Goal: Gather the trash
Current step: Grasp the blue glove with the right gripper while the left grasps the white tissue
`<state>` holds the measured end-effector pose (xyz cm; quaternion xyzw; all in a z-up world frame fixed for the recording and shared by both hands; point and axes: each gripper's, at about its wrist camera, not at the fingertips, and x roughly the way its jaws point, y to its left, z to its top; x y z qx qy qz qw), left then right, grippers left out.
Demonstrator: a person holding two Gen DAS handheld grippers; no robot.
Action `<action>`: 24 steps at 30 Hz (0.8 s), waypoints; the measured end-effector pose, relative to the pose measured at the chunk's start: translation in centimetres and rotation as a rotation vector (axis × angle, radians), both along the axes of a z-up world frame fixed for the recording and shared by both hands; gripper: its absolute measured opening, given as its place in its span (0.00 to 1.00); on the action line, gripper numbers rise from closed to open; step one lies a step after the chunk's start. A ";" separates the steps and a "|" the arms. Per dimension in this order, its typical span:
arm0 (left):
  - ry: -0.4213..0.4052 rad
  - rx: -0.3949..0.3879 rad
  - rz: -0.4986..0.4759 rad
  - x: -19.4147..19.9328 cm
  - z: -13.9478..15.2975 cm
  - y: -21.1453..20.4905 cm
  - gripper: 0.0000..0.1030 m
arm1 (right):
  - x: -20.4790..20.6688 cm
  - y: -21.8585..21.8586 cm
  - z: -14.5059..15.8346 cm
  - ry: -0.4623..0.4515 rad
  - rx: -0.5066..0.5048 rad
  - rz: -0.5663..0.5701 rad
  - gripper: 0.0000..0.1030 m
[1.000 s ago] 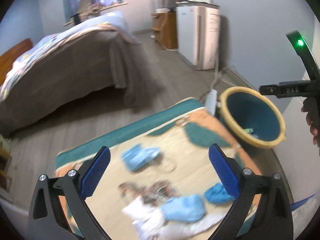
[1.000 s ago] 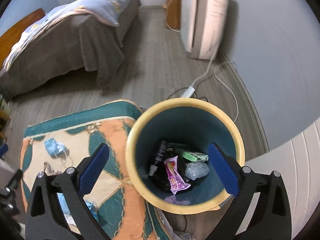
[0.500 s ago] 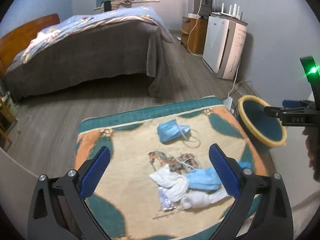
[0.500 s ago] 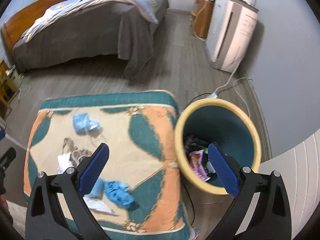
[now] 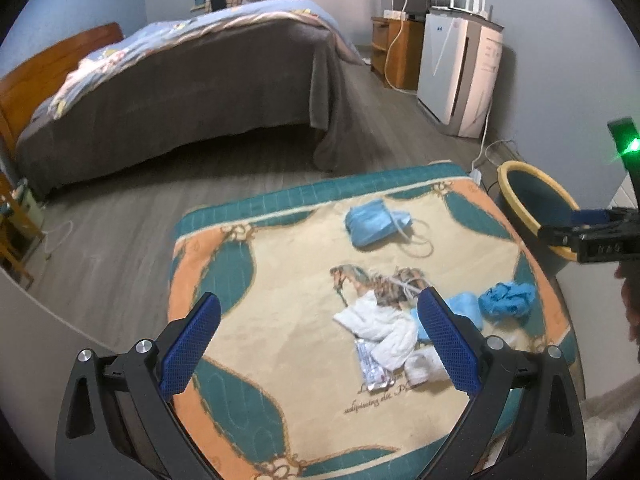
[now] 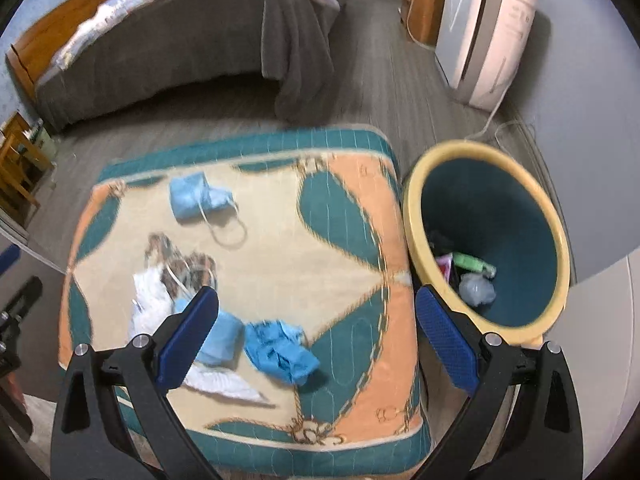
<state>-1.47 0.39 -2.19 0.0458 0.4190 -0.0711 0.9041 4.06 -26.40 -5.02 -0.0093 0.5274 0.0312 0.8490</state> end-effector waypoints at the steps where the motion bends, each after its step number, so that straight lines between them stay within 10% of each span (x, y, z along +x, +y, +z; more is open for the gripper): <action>1: 0.019 0.003 -0.003 0.1 -0.4 0.1 0.95 | -0.1 0.1 -0.6 0.021 -0.012 -0.004 0.94; 11: 0.102 0.000 -0.009 1.0 -3.0 0.4 0.95 | -0.8 1.4 -5.6 0.188 0.024 -0.006 0.90; 19: 0.143 0.042 -0.125 0.6 -4.9 -2.8 0.95 | -0.4 3.3 -7.7 0.268 0.000 0.085 0.31; 24: 0.173 0.059 -0.243 -0.3 -6.5 -5.9 0.95 | -0.2 3.6 -6.7 0.234 -0.012 0.102 0.29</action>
